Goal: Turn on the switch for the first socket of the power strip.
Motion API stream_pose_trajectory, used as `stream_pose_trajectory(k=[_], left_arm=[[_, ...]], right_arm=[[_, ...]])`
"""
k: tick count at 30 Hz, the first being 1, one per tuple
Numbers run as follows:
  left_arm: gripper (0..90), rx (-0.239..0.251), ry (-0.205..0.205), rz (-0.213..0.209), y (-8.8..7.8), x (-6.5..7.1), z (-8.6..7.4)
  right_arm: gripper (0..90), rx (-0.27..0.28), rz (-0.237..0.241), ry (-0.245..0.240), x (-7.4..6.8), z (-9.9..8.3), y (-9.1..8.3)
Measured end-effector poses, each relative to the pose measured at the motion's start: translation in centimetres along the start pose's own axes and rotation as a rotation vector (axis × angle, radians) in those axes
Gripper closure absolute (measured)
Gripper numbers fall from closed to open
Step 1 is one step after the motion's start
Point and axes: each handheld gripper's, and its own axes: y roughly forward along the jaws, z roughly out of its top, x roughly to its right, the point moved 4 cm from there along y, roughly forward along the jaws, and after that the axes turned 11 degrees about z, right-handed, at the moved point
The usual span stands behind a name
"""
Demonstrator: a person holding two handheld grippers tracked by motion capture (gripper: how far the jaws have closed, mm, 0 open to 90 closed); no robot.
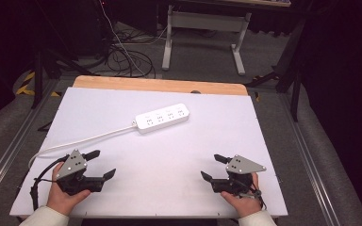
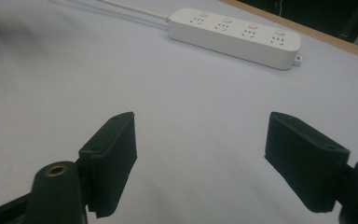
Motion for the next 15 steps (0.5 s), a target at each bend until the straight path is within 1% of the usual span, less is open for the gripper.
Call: stream_pose_trajectory(k=[2,3,5,9,15], left_arm=[[16.5,0.003,-0.005,0.000,0.00,0.00,0.04],[16.5,0.004,-0.001,0.008,-0.01,-0.05,0.10],[16.7,0.006,0.006,0.009,-0.05,-0.03,0.18],[19.2,0.006,0.007,0.029,-0.08,0.01,0.39],[19.4,0.009,0.008,0.021,-0.23,0.13,0.61]], right_arm=[[25.6,-0.001,-0.002,0.000,-0.01,-0.01,0.00],[25.5,0.000,0.001,0.002,-0.01,-0.02,-0.01],[25.5,-0.002,0.000,0.004,-0.02,-0.03,-0.01],[25.6,-0.002,-0.001,-0.001,-0.02,-0.02,-0.05],[25.6,0.002,0.001,-0.002,-0.05,0.00,-0.05]])
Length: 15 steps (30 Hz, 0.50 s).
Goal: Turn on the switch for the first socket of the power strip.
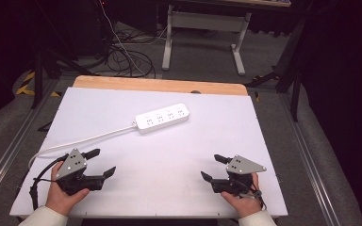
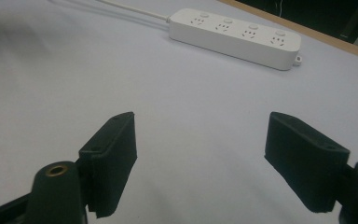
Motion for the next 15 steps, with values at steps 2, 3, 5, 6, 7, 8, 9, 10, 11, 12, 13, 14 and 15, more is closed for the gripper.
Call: stream_pose_trajectory(k=[2,3,5,6,7,8,9,10,11,12,13,14,15], left_arm=[[18.9,-0.012,-0.003,-0.012,0.0,0.1,0.1],[18.4,-0.016,-0.002,-0.012,0.0,0.1,0.1],[18.1,-0.021,-0.001,-0.018,0.0,0.2,0.4],[18.1,-0.021,-0.001,-0.018,0.0,0.2,0.4],[18.1,-0.023,-0.002,-0.021,0.0,0.1,0.5],[18.1,-0.026,-0.008,-0.026,0.0,0.1,0.7],[18.0,-0.026,-0.006,-0.027,0.0,0.0,0.8],[18.0,-0.029,-0.009,-0.021,-0.1,0.0,1.0],[18.0,-0.031,-0.012,-0.023,-0.1,0.0,1.2],[18.7,-0.032,-0.013,-0.026,0.0,-0.2,1.7],[19.0,-0.032,-0.013,-0.026,0.0,-0.2,1.7],[19.3,-0.030,-0.016,-0.029,0.0,-0.3,2.2],[19.4,-0.024,-0.010,-0.024,0.0,-0.5,2.5]], right_arm=[[25.7,0.002,0.001,0.000,0.0,0.0,0.0],[25.7,0.003,0.002,0.000,0.0,0.0,-0.1],[25.7,0.004,0.004,0.001,0.0,0.0,-0.1],[25.7,0.004,0.004,0.001,0.0,0.0,-0.1],[25.7,0.004,0.004,0.001,0.0,0.0,-0.1],[25.7,0.004,0.003,0.002,0.0,0.0,-0.1],[25.7,0.006,0.004,0.003,0.0,0.0,-0.1],[25.7,0.005,0.004,0.003,0.0,0.0,-0.1],[25.7,0.005,0.004,0.003,0.0,0.0,-0.1],[25.7,0.003,0.004,0.006,0.0,0.0,-0.1],[25.7,0.002,0.004,0.005,0.1,-0.1,-0.1],[25.7,0.005,0.007,0.010,0.1,-0.1,0.0],[25.7,0.002,0.007,0.012,0.1,-0.1,0.0]])
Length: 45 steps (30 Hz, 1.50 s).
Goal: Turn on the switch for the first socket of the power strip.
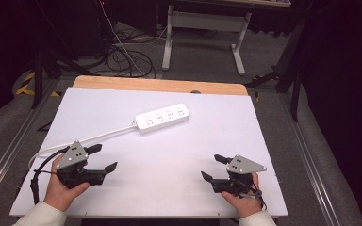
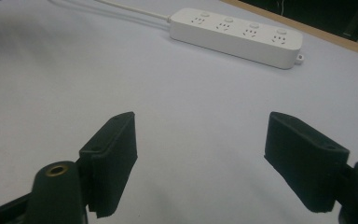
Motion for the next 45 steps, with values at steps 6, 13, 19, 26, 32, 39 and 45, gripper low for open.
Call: stream_pose_trajectory(k=[6,13,19,26,32,39,45], left_arm=[[21.8,0.010,-0.016,0.001,0.4,-0.7,1.6],[22.9,0.003,-0.007,-0.006,1.3,-0.9,2.8],[23.1,-0.012,-0.002,-0.014,2.2,-1.0,4.2],[24.3,-0.021,0.010,-0.015,3.5,-1.2,5.8],[24.7,-0.023,0.017,-0.019,4.3,-1.0,6.8],[26.0,-0.038,0.028,-0.016,5.8,-1.1,7.8],[28.3,-0.053,0.011,-0.007,7.4,-1.4,8.7]], right_arm=[[25.7,-0.009,0.006,-0.001,-0.1,-0.1,0.2],[25.7,-0.008,0.010,0.008,-0.1,-0.3,0.1],[25.8,-0.009,0.003,0.017,-0.2,-0.6,-0.3],[25.8,-0.011,0.004,0.025,-0.2,-0.7,-0.2],[25.8,-0.012,0.006,0.026,-0.1,-0.8,-0.3],[25.8,-0.011,0.010,0.026,-0.1,-0.8,-0.3],[25.8,-0.009,0.012,0.028,-0.1,-0.8,-0.3]])
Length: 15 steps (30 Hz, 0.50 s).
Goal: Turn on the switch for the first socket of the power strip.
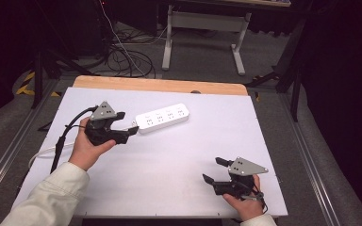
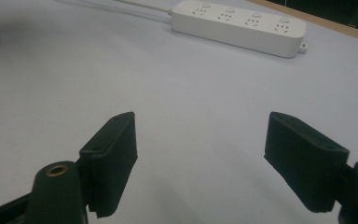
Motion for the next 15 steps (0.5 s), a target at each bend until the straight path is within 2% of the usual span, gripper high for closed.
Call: stream_pose_trajectory(k=[2,3,6,9,15], left_arm=[[31.3,-0.005,-0.005,-0.006,0.3,-0.1,0.2],[32.5,-0.003,-0.016,0.013,0.6,-0.3,0.5],[35.8,0.002,-0.024,0.027,1.0,-0.5,0.8],[38.1,-0.016,-0.033,0.035,2.1,-0.6,1.3],[40.0,-0.027,-0.033,0.030,3.3,-0.6,2.0]], right_arm=[[25.8,0.001,0.000,-0.002,0.0,0.0,0.0],[25.8,0.001,0.000,0.000,0.0,0.0,0.0],[25.8,0.003,0.002,0.001,0.0,0.0,0.0],[25.8,0.003,0.004,0.000,0.0,0.0,0.0],[26.0,0.006,0.008,0.001,0.0,0.0,-0.1]])
